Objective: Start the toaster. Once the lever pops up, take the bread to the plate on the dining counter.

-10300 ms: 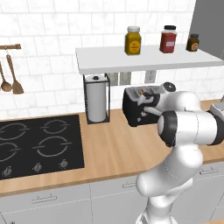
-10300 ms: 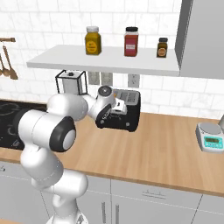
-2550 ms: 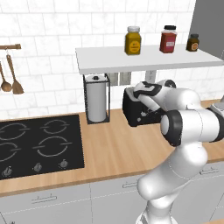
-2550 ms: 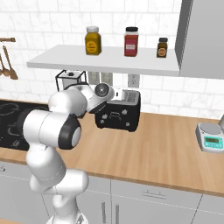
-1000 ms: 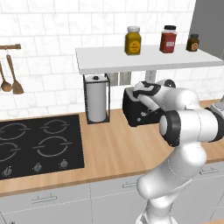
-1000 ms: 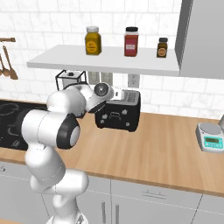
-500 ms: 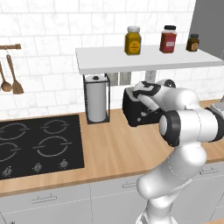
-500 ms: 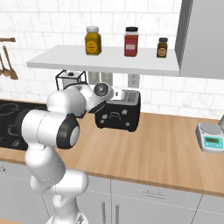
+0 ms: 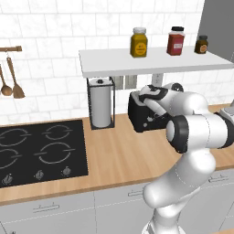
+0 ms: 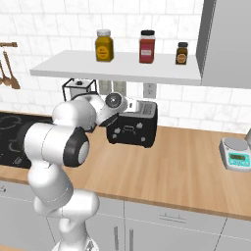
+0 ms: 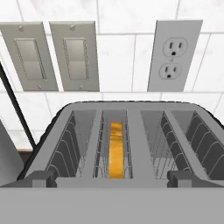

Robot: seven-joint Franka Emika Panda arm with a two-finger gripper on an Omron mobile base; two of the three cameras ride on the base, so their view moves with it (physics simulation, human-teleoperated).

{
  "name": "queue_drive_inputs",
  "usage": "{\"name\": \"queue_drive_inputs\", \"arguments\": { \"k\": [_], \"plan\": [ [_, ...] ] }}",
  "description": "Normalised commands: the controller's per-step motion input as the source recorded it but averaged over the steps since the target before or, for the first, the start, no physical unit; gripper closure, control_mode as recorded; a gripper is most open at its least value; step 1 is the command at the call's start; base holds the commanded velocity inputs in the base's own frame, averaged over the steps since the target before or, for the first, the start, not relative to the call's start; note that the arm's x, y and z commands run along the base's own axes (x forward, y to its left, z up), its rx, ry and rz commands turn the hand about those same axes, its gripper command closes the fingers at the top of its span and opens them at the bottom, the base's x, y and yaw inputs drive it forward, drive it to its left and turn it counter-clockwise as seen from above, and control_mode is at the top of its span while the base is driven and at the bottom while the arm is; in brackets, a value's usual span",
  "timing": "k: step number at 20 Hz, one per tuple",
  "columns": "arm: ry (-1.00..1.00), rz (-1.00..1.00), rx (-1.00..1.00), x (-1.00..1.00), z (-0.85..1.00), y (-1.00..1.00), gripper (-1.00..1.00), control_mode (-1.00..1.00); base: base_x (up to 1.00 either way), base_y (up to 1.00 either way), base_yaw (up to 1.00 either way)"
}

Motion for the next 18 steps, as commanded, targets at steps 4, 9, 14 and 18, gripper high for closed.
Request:
{"name": "queue_drive_inputs", "arguments": {
  "k": [4,9,14,18],
  "plan": [
    [0.0,0.0,0.0,0.0,0.0,0.0,-1.0,-1.0,0.0,0.0,0.0],
    [0.0,0.0,0.0,0.0,0.0,0.0,-1.0,-1.0,0.0,0.0,0.0],
    [0.0,0.0,0.0,0.0,0.0,0.0,-1.0,-1.0,0.0,0.0,0.0],
    [0.0,0.0,0.0,0.0,0.0,0.0,-1.0,-1.0,0.0,0.0,0.0]
  ]
}}
